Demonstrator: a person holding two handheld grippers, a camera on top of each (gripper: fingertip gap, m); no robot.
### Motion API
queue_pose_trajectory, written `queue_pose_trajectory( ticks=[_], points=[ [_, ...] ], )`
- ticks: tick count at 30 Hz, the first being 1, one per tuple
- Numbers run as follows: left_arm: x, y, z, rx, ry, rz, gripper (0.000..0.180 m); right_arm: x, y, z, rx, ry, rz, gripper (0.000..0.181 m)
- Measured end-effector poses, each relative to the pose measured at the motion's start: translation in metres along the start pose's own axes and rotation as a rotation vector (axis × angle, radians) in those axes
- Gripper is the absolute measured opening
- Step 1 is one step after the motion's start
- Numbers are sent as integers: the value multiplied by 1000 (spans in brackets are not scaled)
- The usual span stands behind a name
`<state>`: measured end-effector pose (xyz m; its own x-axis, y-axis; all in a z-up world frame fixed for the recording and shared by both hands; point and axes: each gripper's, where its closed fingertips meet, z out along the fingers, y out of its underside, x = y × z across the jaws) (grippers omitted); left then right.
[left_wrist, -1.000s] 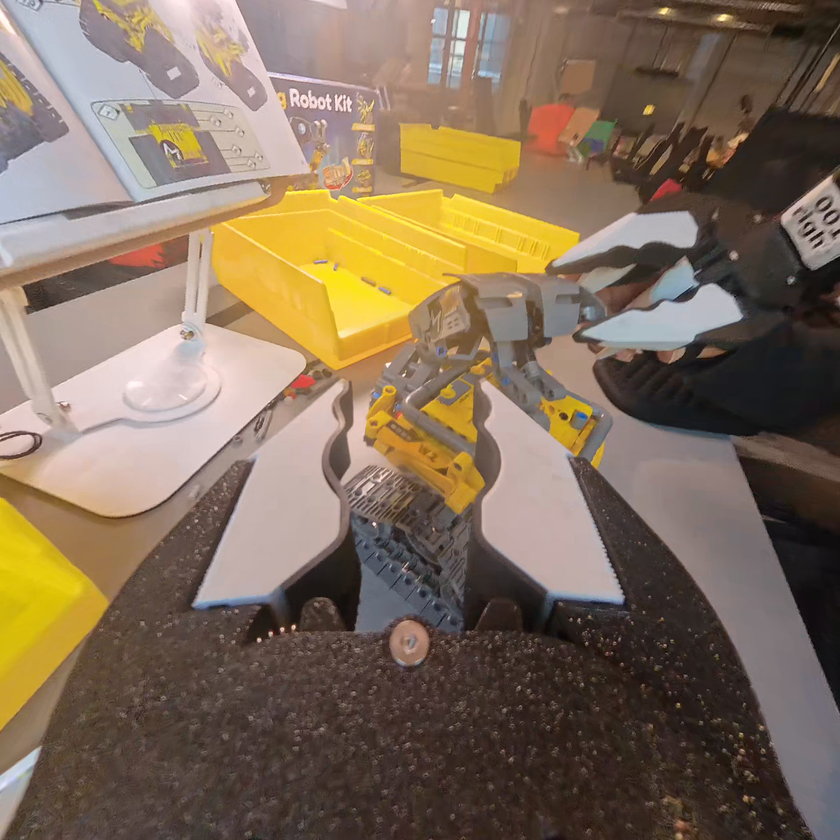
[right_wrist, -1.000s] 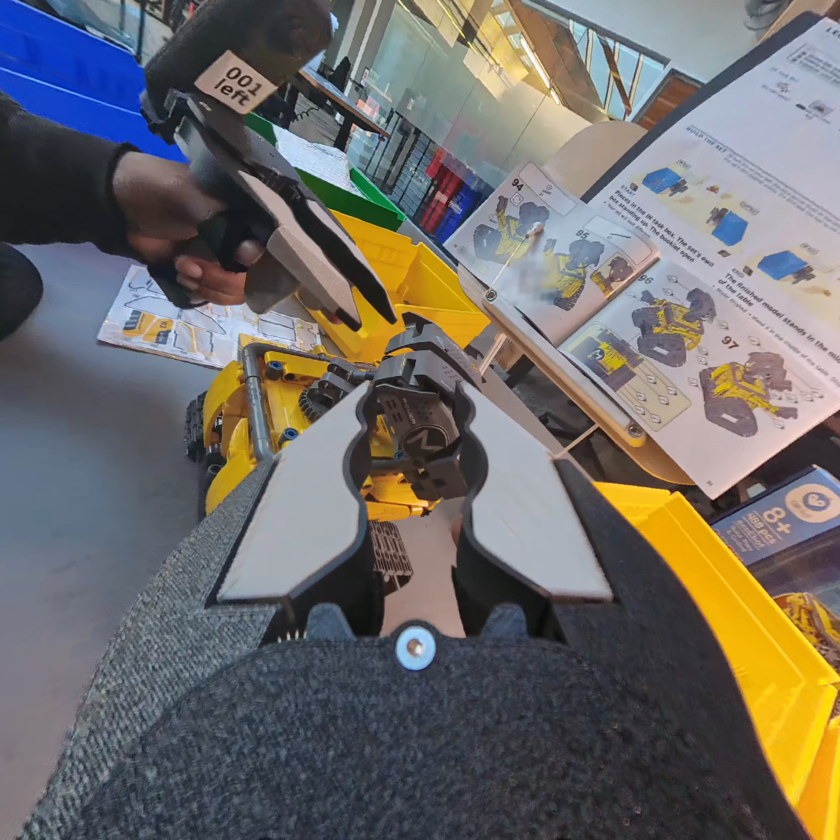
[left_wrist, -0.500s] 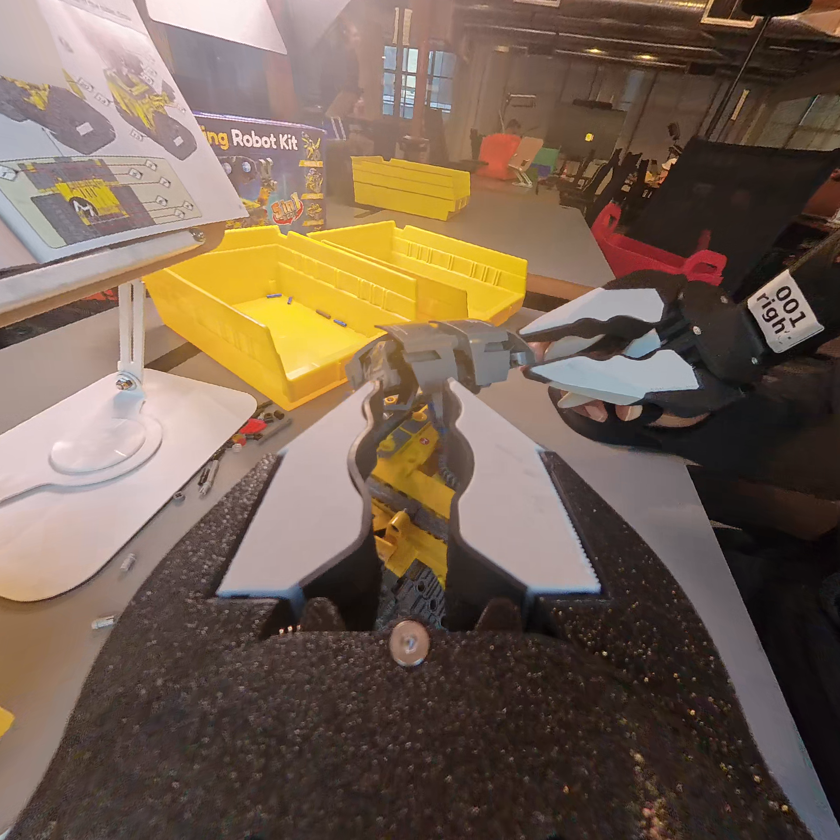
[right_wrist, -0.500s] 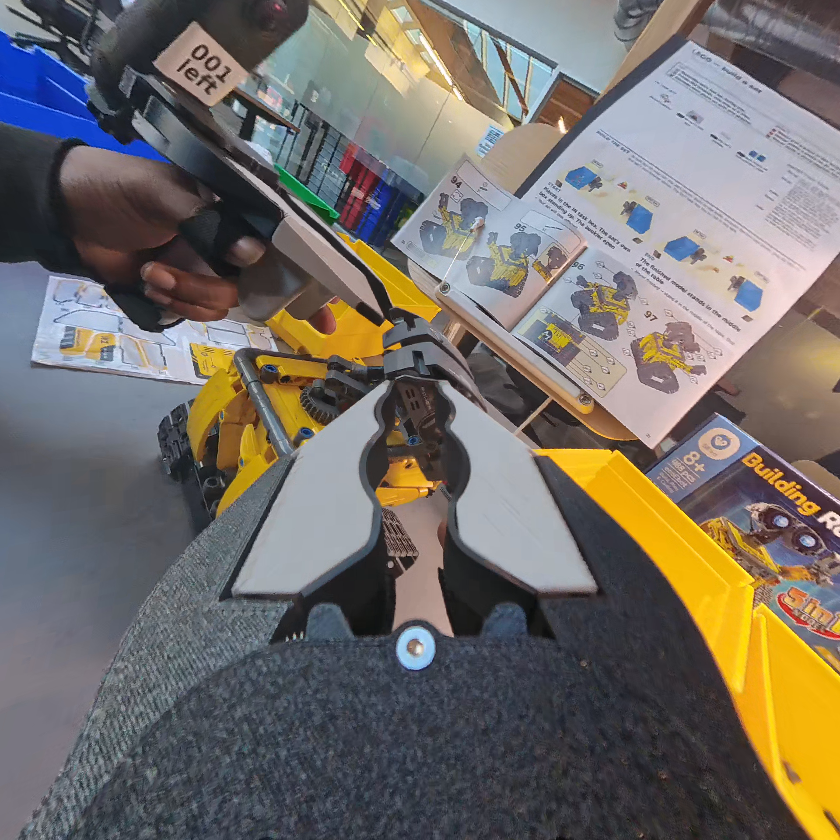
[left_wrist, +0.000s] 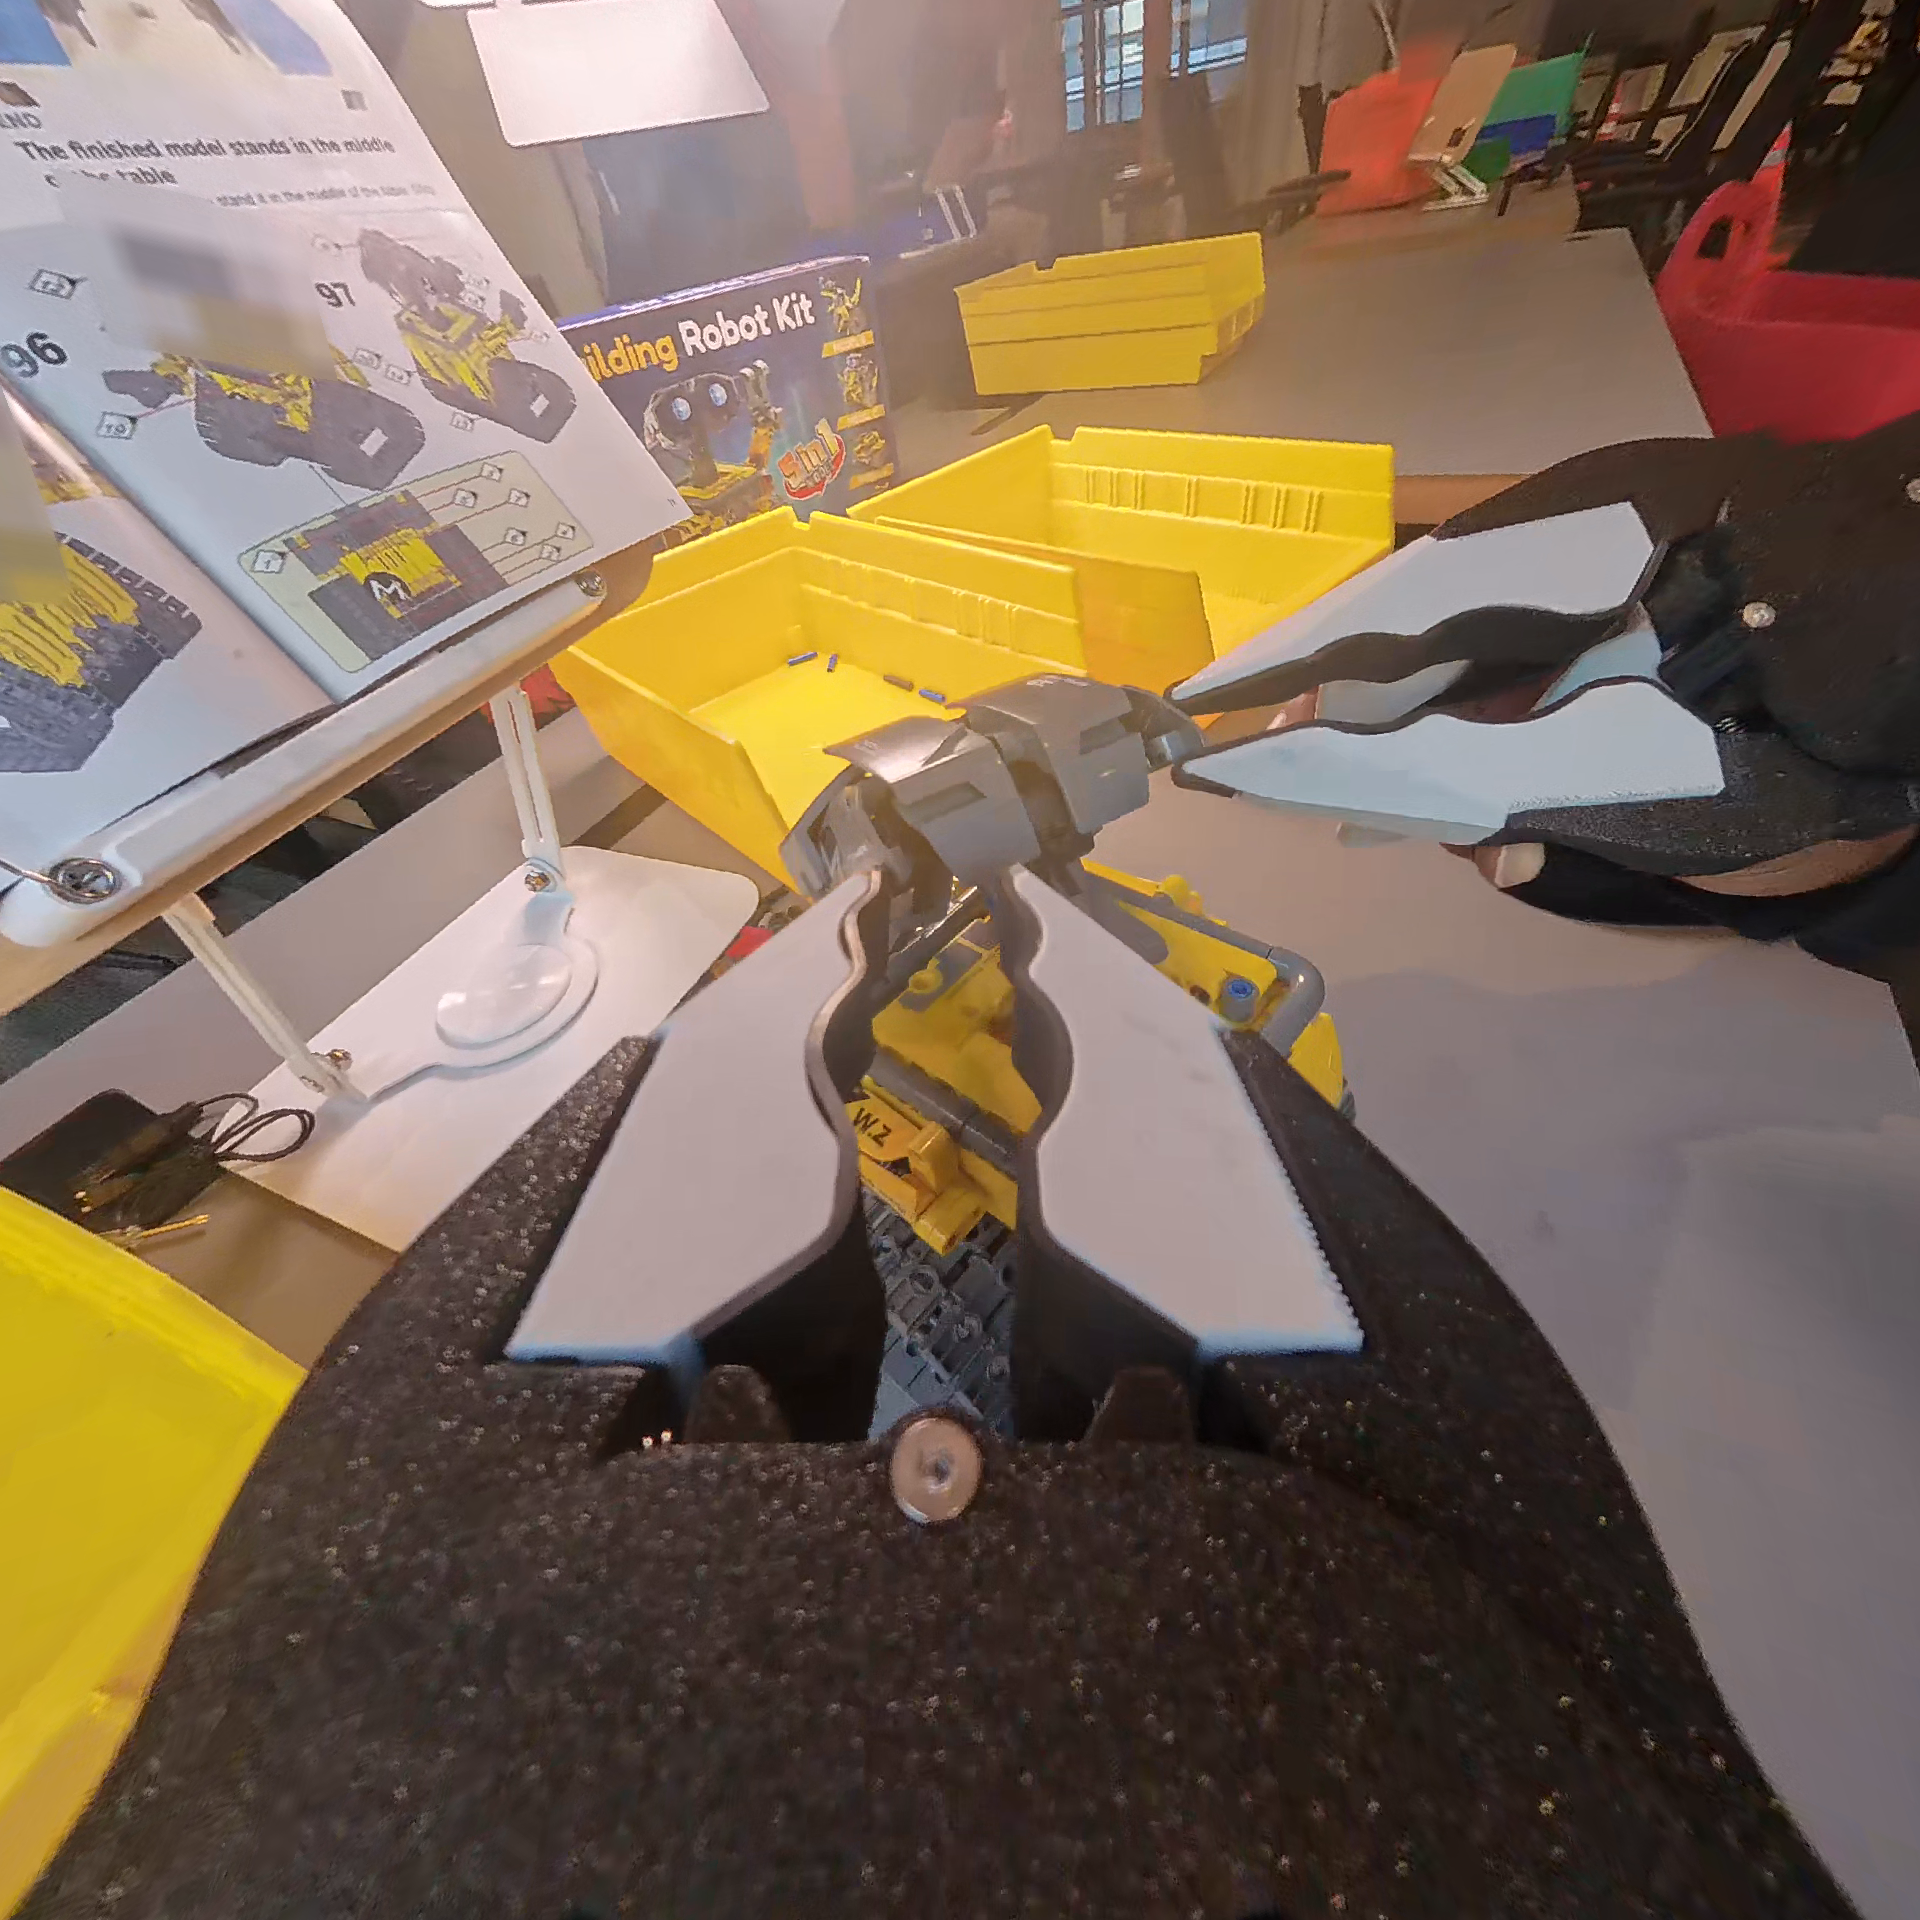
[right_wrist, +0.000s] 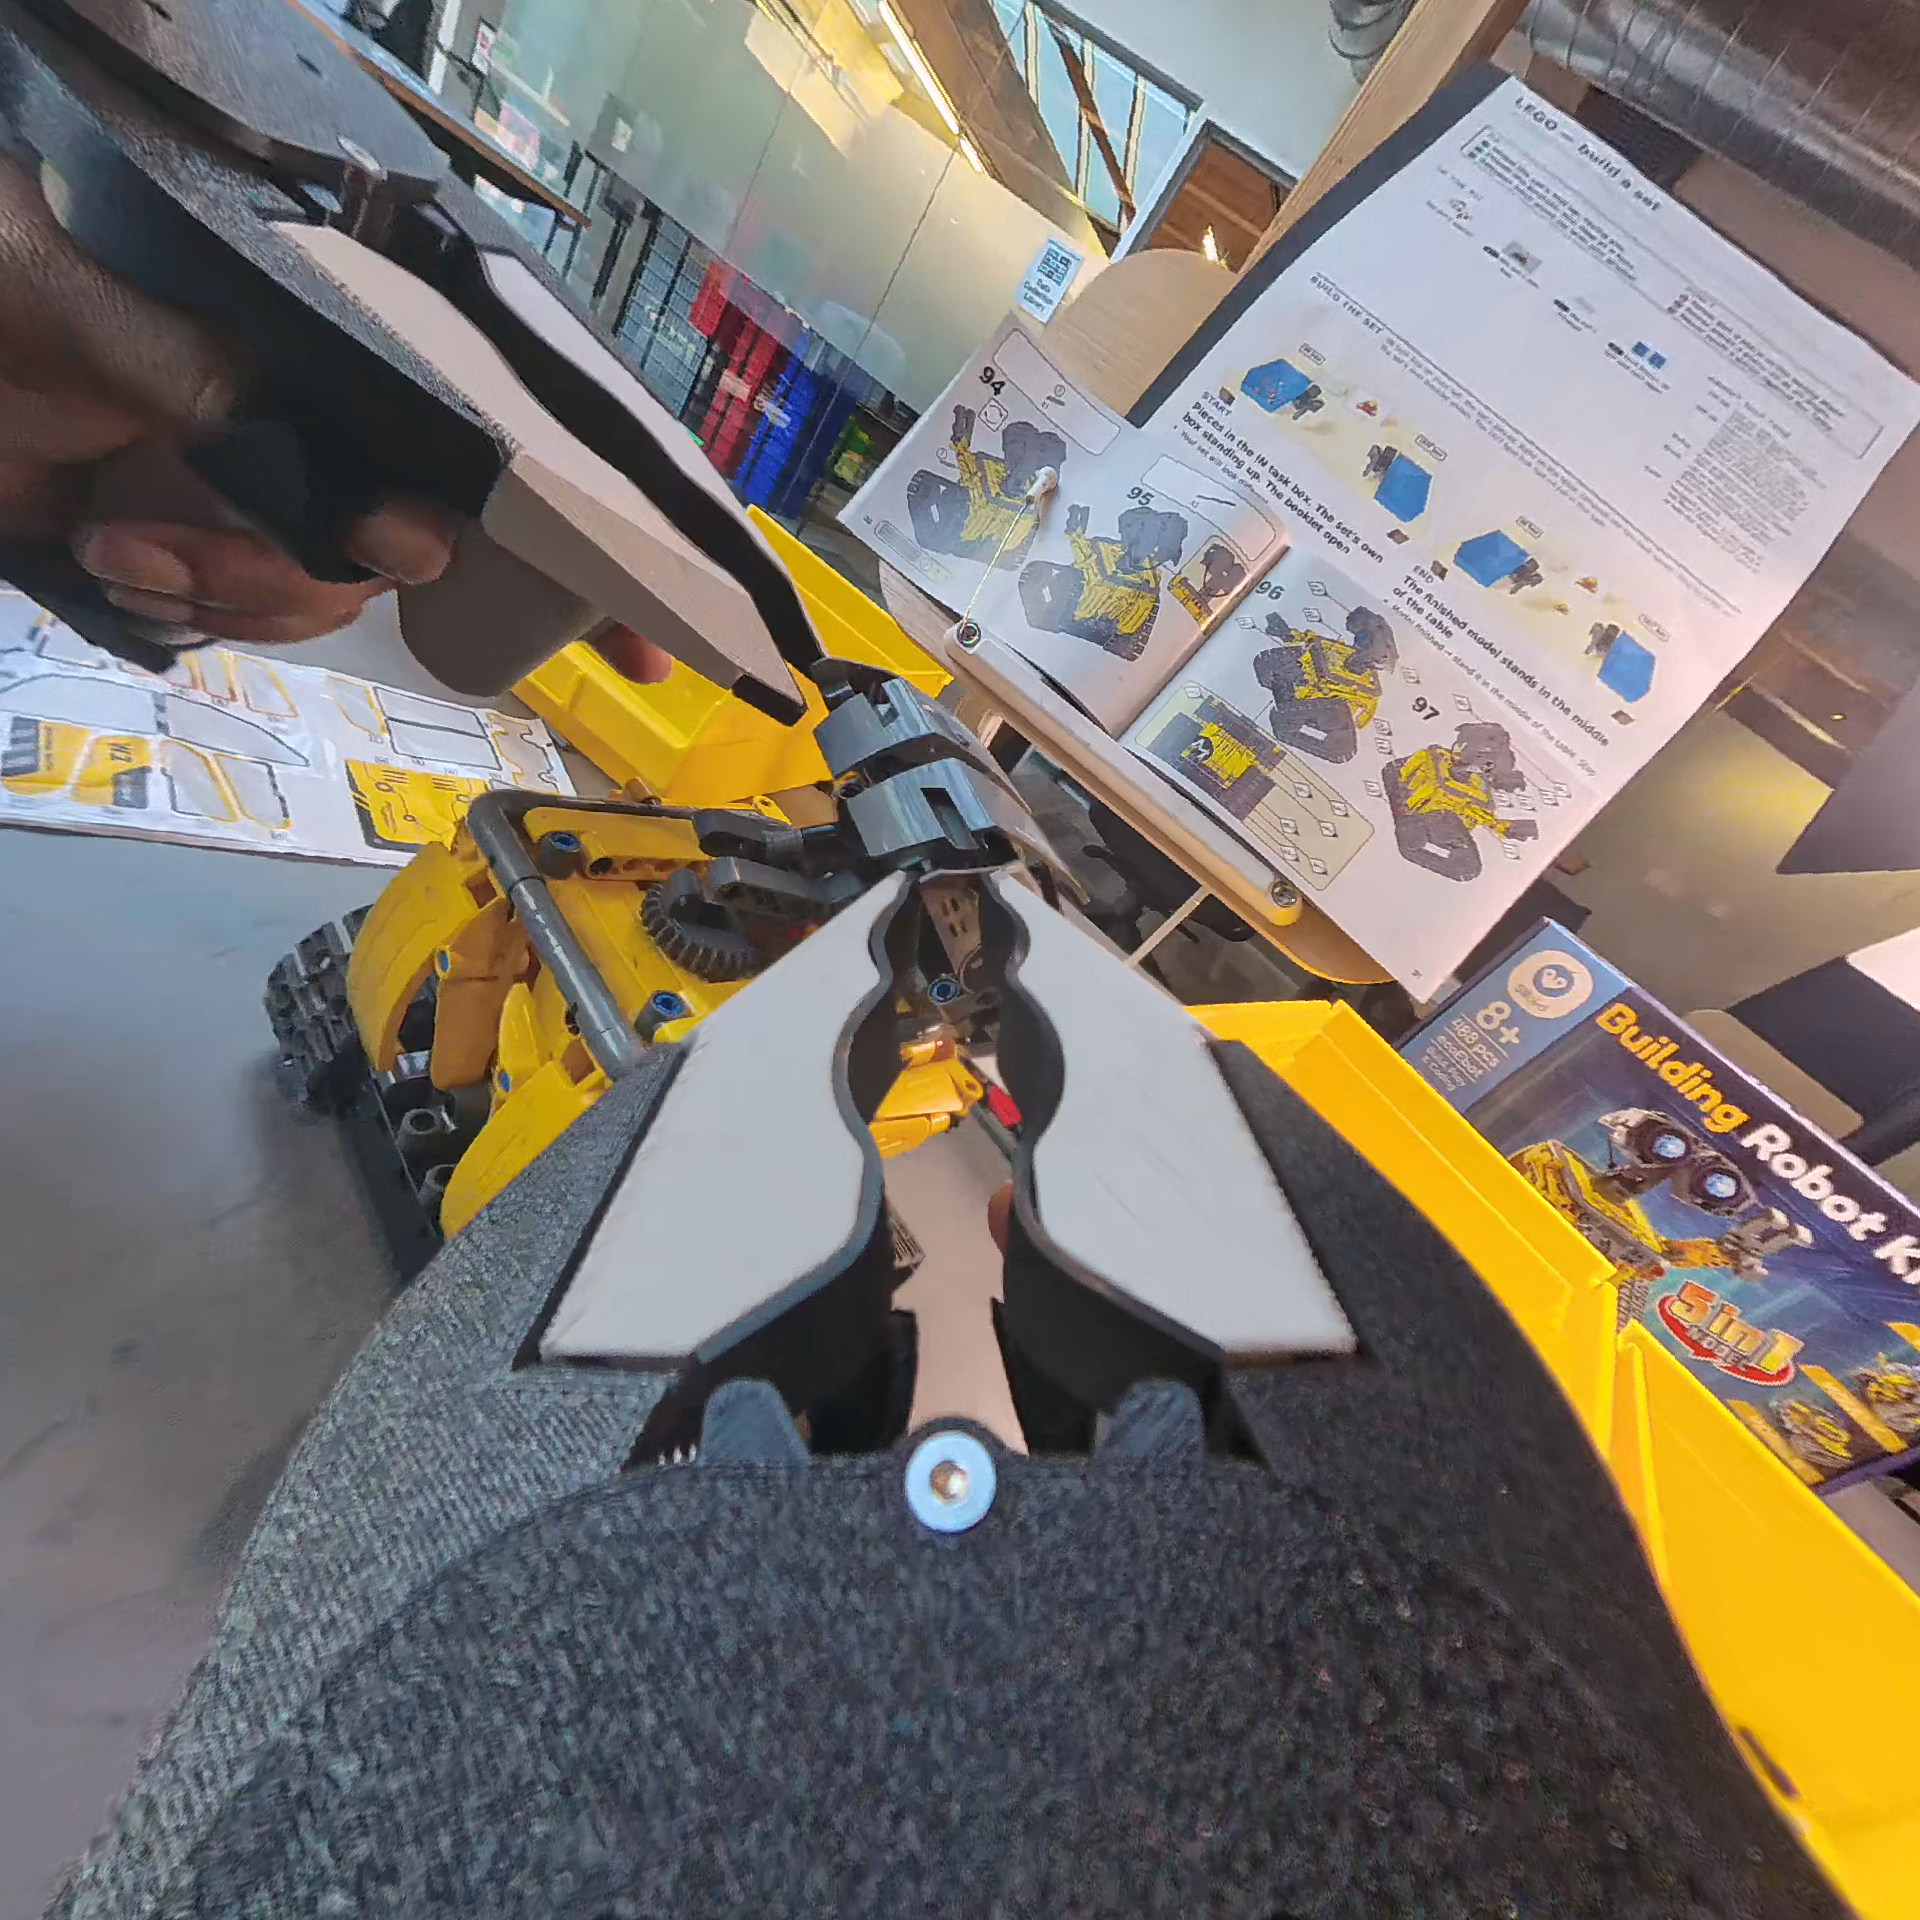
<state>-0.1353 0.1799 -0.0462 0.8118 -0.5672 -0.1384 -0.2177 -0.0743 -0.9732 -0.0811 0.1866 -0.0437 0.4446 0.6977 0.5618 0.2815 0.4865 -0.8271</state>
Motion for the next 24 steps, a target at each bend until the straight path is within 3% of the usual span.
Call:
queue_pose_trajectory(
  ticks=[14, 24],
  points=[
    [9, 2, -14, 17, -12, 19, 12, 6, 4, 2, 3, 51, -174, 7],
    [15, 2, -16, 23, -14, 42, 6, 9, 7, 2, -7, 43, -22, 6]
  ],
)
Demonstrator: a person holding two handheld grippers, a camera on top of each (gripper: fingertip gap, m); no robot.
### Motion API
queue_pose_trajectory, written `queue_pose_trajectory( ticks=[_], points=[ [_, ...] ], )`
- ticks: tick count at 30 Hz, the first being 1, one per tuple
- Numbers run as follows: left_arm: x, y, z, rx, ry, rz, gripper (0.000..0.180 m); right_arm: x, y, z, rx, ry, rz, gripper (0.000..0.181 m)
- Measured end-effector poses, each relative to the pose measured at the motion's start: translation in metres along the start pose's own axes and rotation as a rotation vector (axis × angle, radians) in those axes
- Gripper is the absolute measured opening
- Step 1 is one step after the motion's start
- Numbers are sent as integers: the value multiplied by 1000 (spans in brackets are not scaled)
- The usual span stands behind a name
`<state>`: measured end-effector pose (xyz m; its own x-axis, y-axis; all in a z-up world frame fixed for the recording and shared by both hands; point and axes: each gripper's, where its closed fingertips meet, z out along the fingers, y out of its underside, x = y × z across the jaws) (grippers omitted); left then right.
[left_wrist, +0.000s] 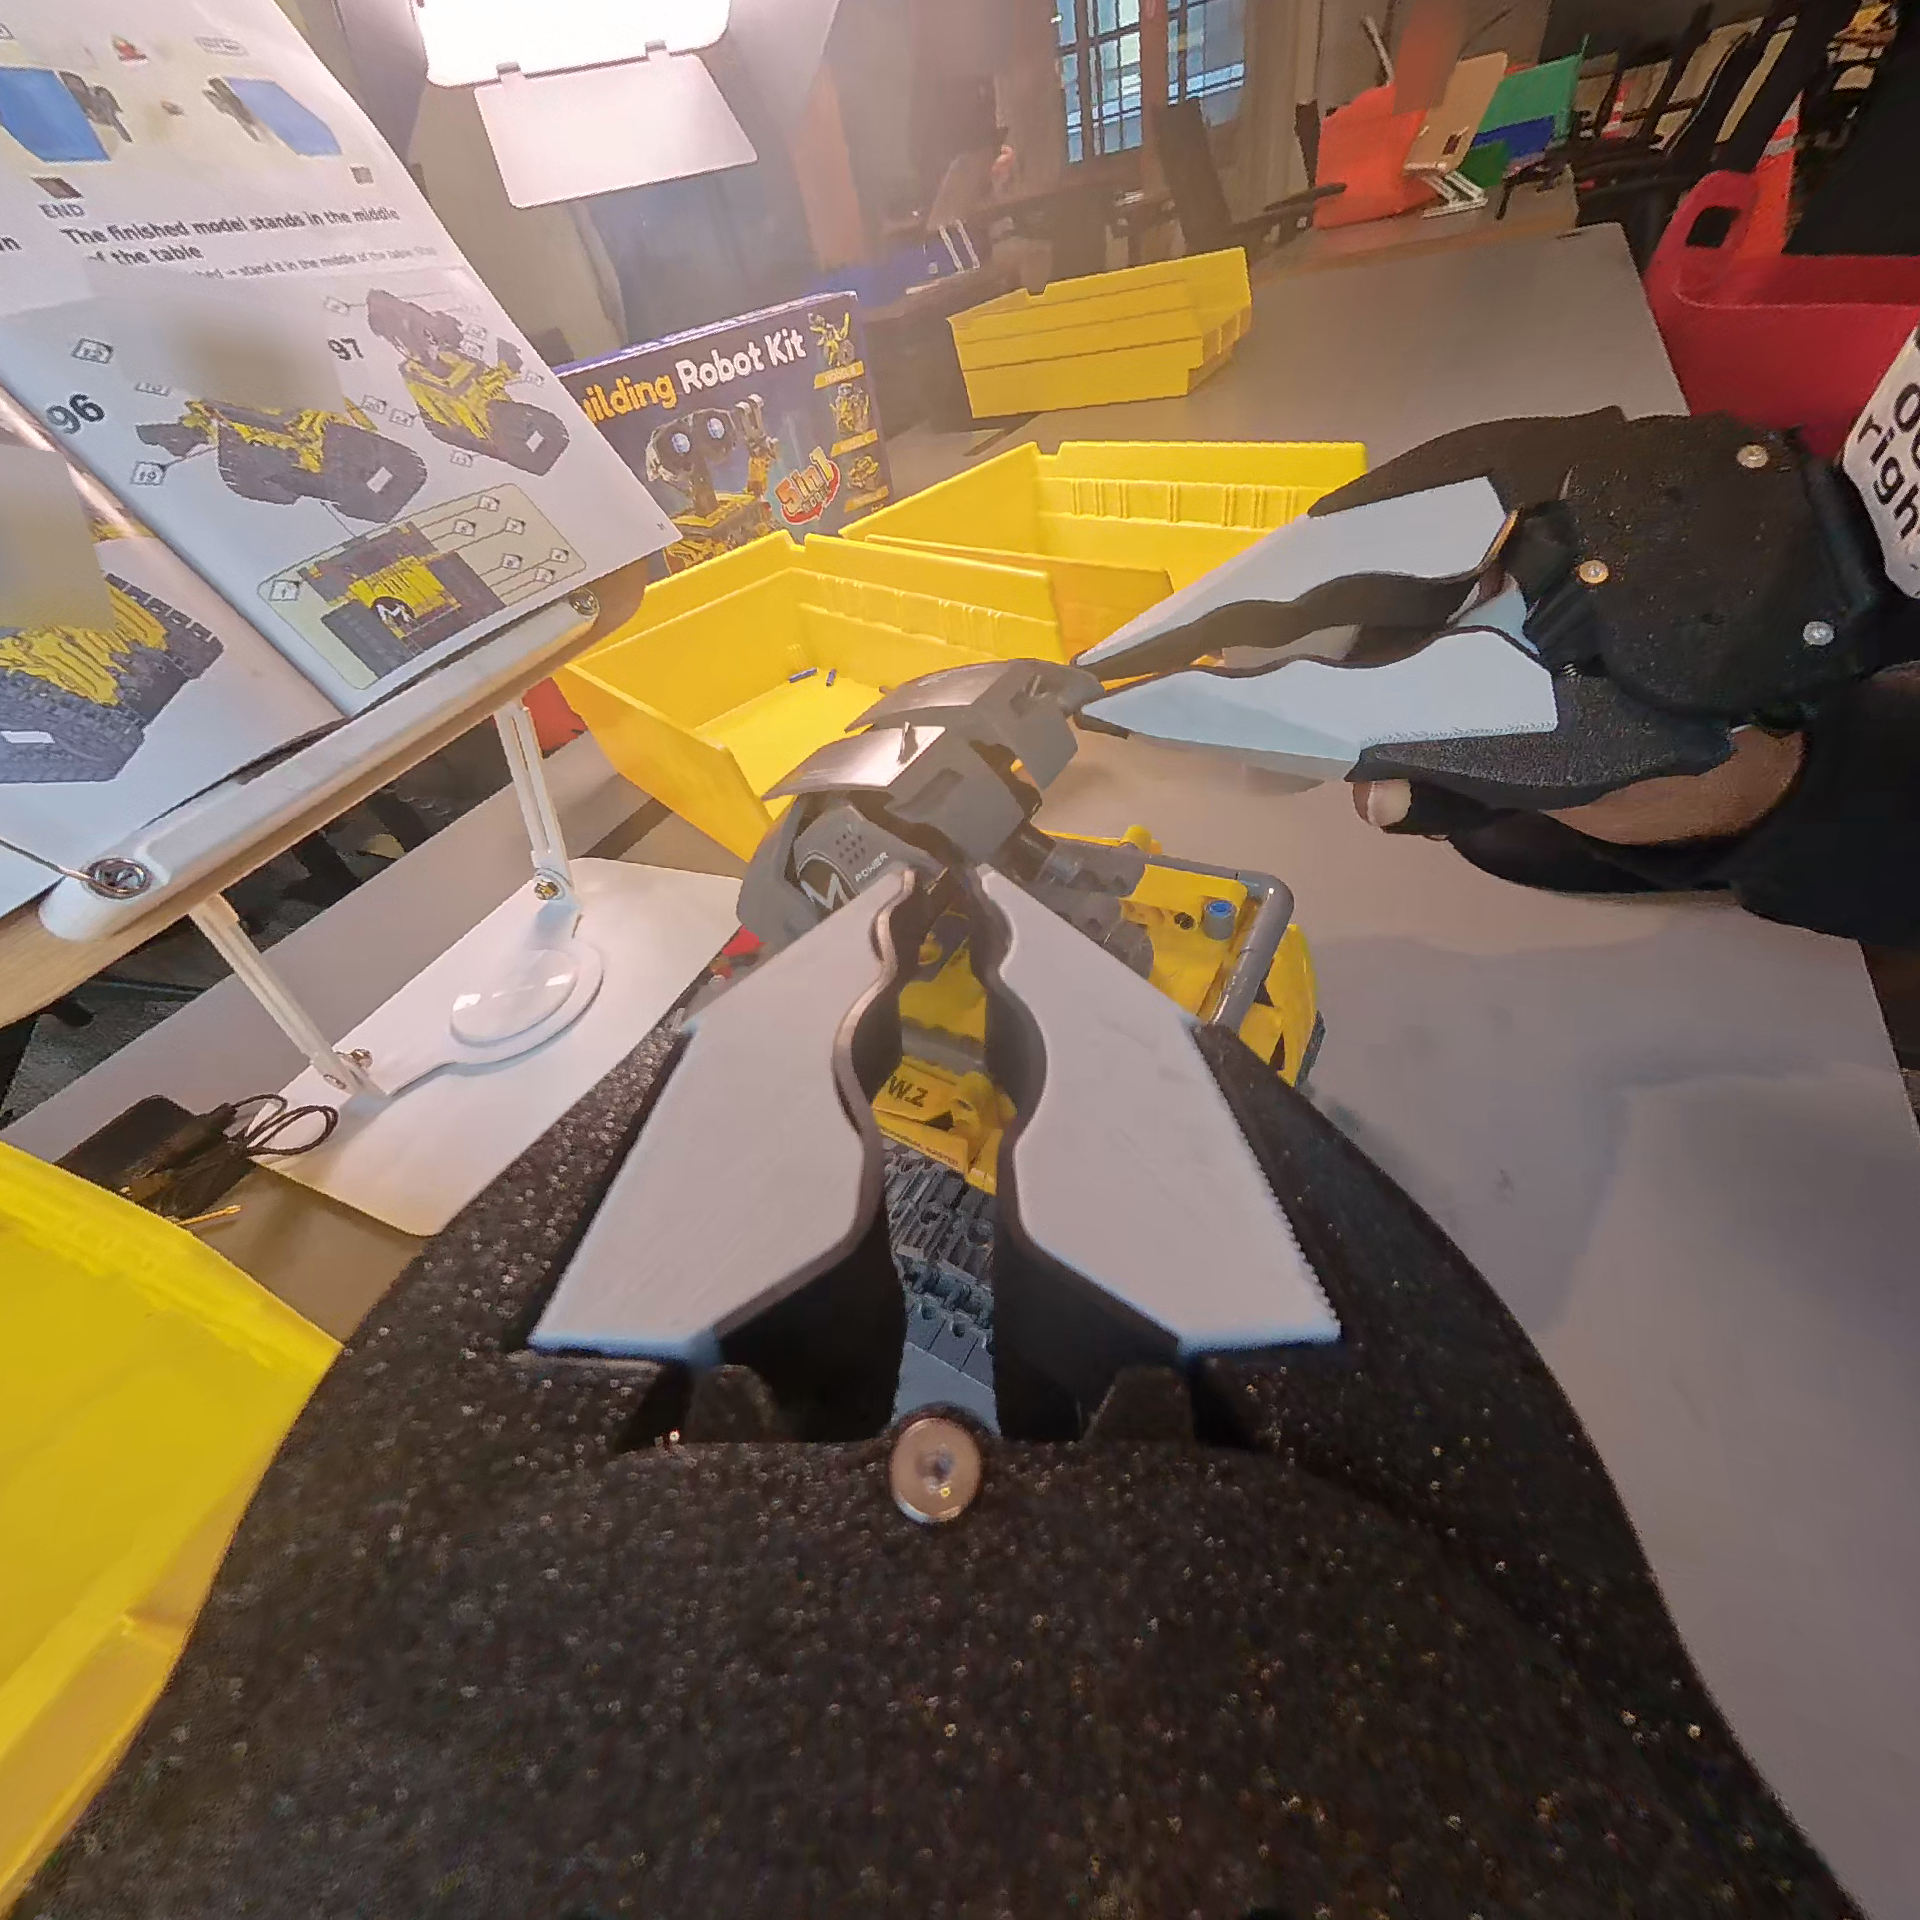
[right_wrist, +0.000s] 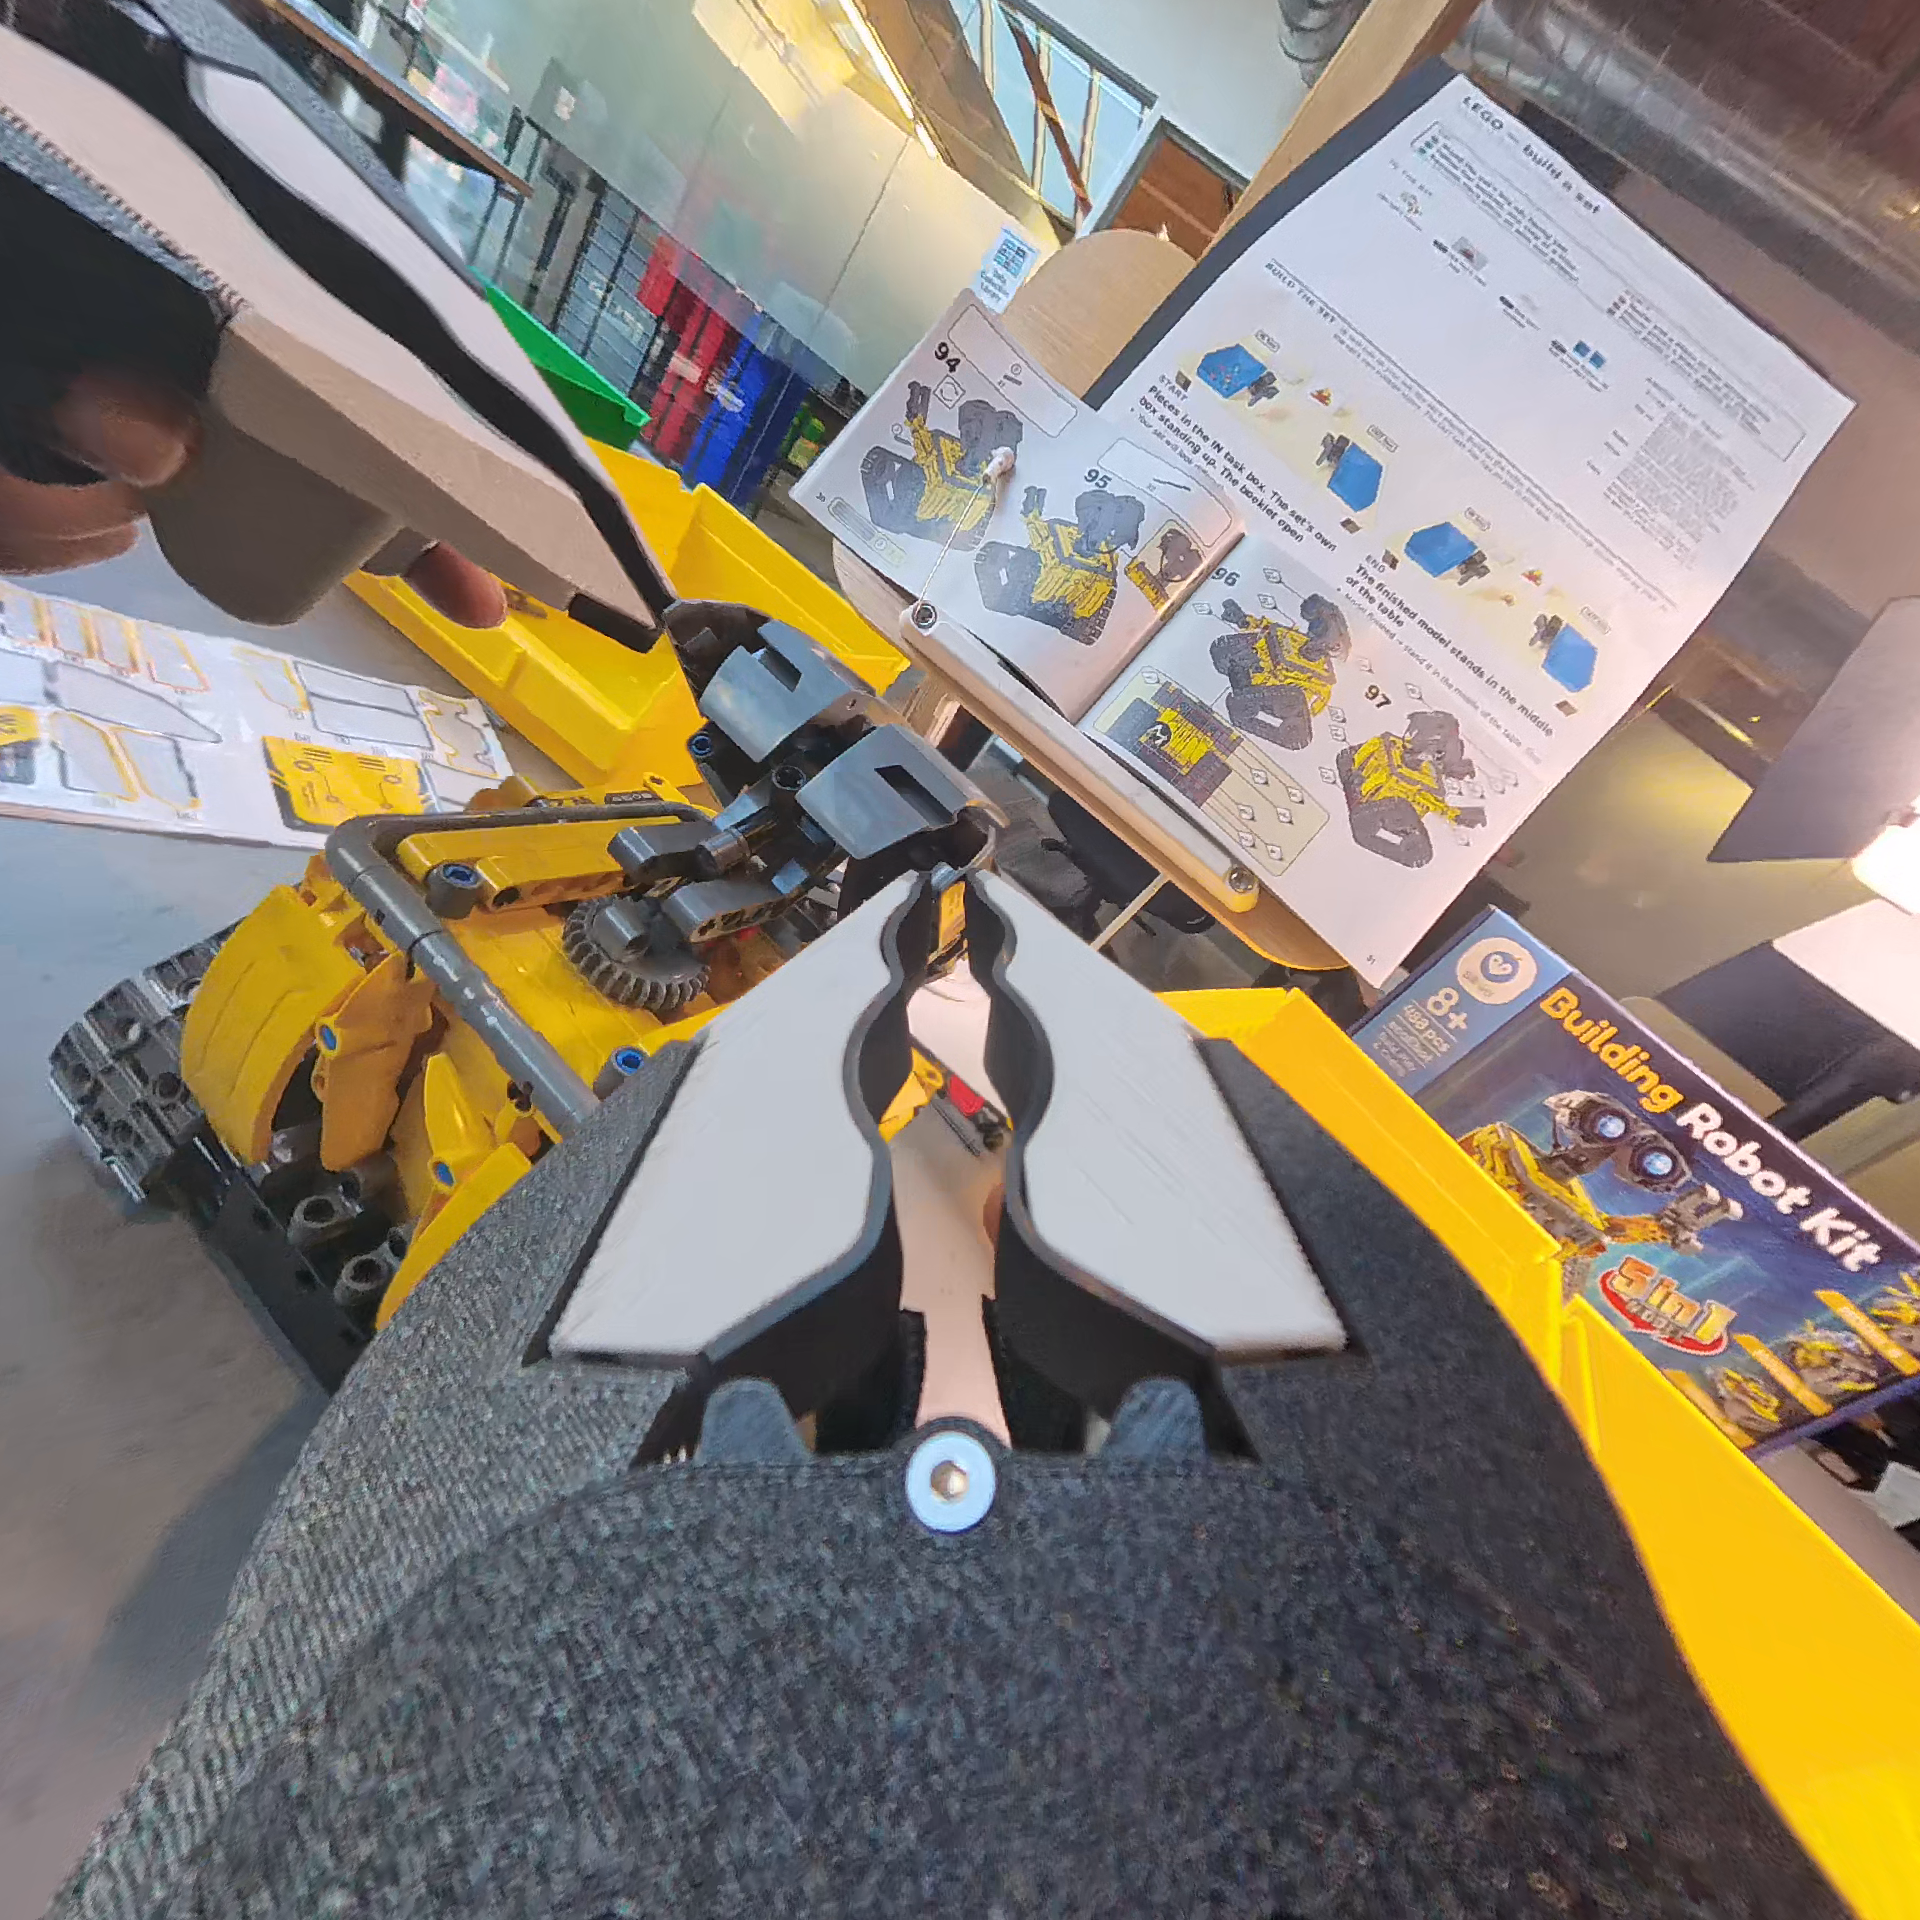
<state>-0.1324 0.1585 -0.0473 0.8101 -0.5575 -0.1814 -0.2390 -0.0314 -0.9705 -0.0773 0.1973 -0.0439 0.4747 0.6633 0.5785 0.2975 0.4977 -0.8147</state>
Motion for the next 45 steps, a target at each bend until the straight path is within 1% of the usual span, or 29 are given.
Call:
queue_pose_trajectory(
  ticks=[5, 8, 10, 12, 14, 15, 17, 19, 21, 23, 25, 29, 32, 33, 35, 36, 37, 41, 45],
  points=[
    [2, 0, -2, 15, 13, -10, 7, 0, 2, 1, -1, -53, 109, 6],
    [1, 1, -4, 23, 19, 1, 9, 0, -1, -3, 31, -107, 158, 4],
    [-6, -3, -8, 43, 0, 8, 12, 1, -2, -8, 41, -132, 164, 10],
    [-13, -7, -10, 57, -13, 2, 21, 0, 1, -10, 30, -180, 192, 17],
    [-13, -7, -6, 34, -7, 1, 35, 3, 3, -10, 31, -202, 238, 20],
    [-12, -5, -2, 15, -13, 5, 39, 5, 3, -8, 31, -203, 251, 21],
    [-11, -1, 6, -20, -48, 29, 39, 4, 4, -3, 22, -220, 252, 24],
    [-9, 2, 12, -55, -88, 62, 30, 2, 3, 4, 23, -235, 245, 26],
    [-9, 1, 13, -71, -134, 112, 28, -1, 4, 11, 13, -244, 244, 26],
    [-8, 0, 13, -91, -173, 168, 27, -3, 4, 14, 10, -250, 248, 17],
    [-7, 0, 12, -105, -201, 231, 27, -3, 4, 16, 14, -234, 238, 15],
    [-7, 2, 10, -117, -193, 340, 26, -2, 3, 16, 19, -230, 213, 11],
    [-7, 3, 9, -153, -210, 525, 22, -2, 4, 17, 9, -230, 192, 11],
    [-11, 3, 7, -172, -235, 597, 16, -1, 4, 17, 7, -224, 182, 11],
    [-13, 7, 7, -200, -248, 707, 17, -2, 2, 17, 3, -227, 173, 11],
    [-14, 7, 7, -196, -247, 707, 17, -2, 3, 18, -3, -224, 169, 10],
    [-14, 6, 7, -180, -237, 670, 17, -2, 3, 18, -9, -224, 168, 11],
    [-15, 5, 6, -68, -168, 414, 15, -2, 2, 16, 4, -249, 227, 11],
    [-17, 7, 8, -41, -136, 334, 14, -3, 0, 12, 14, -253, 208, 11]
  ],
)
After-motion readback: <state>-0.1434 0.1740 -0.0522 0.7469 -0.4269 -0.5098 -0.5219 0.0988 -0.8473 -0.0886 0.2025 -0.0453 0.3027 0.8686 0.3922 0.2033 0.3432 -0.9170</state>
